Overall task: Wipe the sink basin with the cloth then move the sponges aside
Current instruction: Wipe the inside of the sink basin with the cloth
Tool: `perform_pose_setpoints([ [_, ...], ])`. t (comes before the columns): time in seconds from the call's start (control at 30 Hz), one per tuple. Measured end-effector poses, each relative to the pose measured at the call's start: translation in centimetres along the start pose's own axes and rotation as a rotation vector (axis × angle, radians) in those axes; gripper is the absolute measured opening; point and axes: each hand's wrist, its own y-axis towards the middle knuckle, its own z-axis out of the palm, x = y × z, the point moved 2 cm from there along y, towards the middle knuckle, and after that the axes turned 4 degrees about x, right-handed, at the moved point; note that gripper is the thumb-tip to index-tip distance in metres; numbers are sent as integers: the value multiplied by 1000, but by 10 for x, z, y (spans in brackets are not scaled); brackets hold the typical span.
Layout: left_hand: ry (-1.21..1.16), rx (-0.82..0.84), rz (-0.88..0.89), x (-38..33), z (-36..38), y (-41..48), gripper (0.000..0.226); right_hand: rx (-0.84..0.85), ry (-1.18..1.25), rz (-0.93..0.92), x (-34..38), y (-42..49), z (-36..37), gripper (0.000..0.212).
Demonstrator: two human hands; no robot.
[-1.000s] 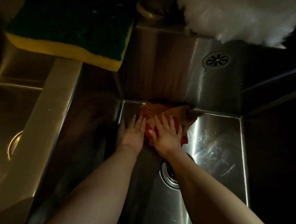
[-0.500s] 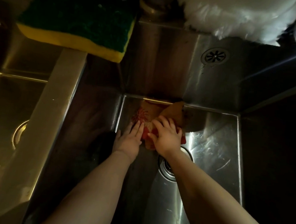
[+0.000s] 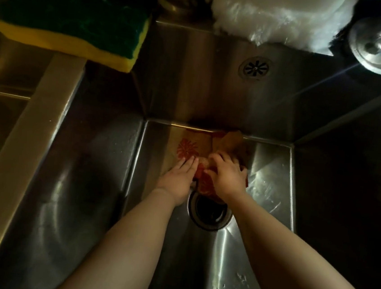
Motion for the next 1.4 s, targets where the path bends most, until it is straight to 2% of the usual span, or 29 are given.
perform_pose_setpoints([
  [0.2,50,36,95,-51,7,14,77,-39,11,92,-53,-24,-14,38],
  [0.4,128,136,166,-83,28,8,72,-69,-24,187,-86,-64,-8,47],
  [0.83,225,217,234,-95,57,-44,66,72,-75,271,-88,-130,4,49],
  [0.93,243,197,210,-96,63,-49,64,102,-81,259,-84,-135,3,54],
  [1.03,282,171,188,-96,63,-50,66,160,-75,259,-85,-135,3,74],
  [1.23,273,5,37,-72,59,-45,70,234,-51,298,-75,-130,17,98],
  [1.3,262,20,-1,-64,58,-44,70,224,-47,320,-72,-126,21,99],
  [1.4,249,28,-53,-53,56,-41,68,133,-3,360,-66,-119,27,88],
])
